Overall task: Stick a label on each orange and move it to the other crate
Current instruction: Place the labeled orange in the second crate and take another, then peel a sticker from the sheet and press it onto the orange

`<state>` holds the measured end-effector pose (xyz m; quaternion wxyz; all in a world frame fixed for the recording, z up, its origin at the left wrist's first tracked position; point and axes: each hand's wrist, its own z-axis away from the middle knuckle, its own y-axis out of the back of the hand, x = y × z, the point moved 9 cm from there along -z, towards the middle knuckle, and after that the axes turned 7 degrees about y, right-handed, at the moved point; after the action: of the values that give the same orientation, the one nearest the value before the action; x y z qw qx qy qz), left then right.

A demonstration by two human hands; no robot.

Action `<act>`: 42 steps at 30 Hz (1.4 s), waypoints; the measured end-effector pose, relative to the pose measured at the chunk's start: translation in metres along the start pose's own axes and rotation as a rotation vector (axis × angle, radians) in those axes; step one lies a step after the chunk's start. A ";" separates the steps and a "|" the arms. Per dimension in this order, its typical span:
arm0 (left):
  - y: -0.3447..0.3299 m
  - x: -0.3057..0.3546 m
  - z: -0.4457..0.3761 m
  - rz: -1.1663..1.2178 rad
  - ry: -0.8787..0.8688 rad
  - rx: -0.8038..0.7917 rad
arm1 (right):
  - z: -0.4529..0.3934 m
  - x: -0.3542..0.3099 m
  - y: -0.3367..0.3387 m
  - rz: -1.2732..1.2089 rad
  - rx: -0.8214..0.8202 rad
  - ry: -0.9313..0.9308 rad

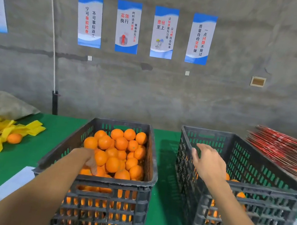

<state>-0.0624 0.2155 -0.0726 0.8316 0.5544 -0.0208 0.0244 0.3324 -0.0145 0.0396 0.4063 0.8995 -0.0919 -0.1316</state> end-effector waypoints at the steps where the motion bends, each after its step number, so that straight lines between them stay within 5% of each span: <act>1: 0.001 0.002 0.000 0.036 -0.004 0.008 | 0.000 -0.010 -0.001 0.024 0.013 0.056; 6: 0.006 0.013 0.021 -0.040 0.004 0.074 | 0.004 -0.037 -0.005 0.013 0.008 0.205; 9: 0.024 0.033 0.043 -0.064 -0.104 0.253 | 0.007 -0.040 0.006 -0.049 0.047 0.237; 13: 0.056 0.059 0.103 0.583 -0.336 0.590 | 0.040 -0.045 0.027 -0.183 0.217 0.250; 16: 0.047 0.081 0.164 1.050 -0.565 0.677 | 0.090 -0.054 0.020 -0.292 0.276 0.250; 21: -0.015 0.112 0.264 1.294 -0.898 0.733 | 0.161 -0.060 -0.004 -0.336 0.191 0.330; 25: -0.113 0.135 0.295 1.133 -1.005 0.650 | 0.215 -0.042 -0.029 -0.371 -0.018 0.215; 31: -0.252 0.141 0.249 1.234 -0.628 0.113 | 0.298 -0.007 -0.070 -0.461 -0.380 0.049; 36: -0.294 0.136 0.237 1.232 -0.552 0.050 | 0.348 0.001 -0.088 -0.479 -0.559 0.030; 42: -0.308 0.127 0.226 1.371 -0.476 0.043 | 0.354 0.014 -0.094 -0.503 -0.499 -0.016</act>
<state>0.0818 -0.1089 -0.2616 0.5911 0.4233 -0.5437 0.4193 0.2406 -0.2072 -0.2585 0.5677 0.7660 0.1643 -0.2528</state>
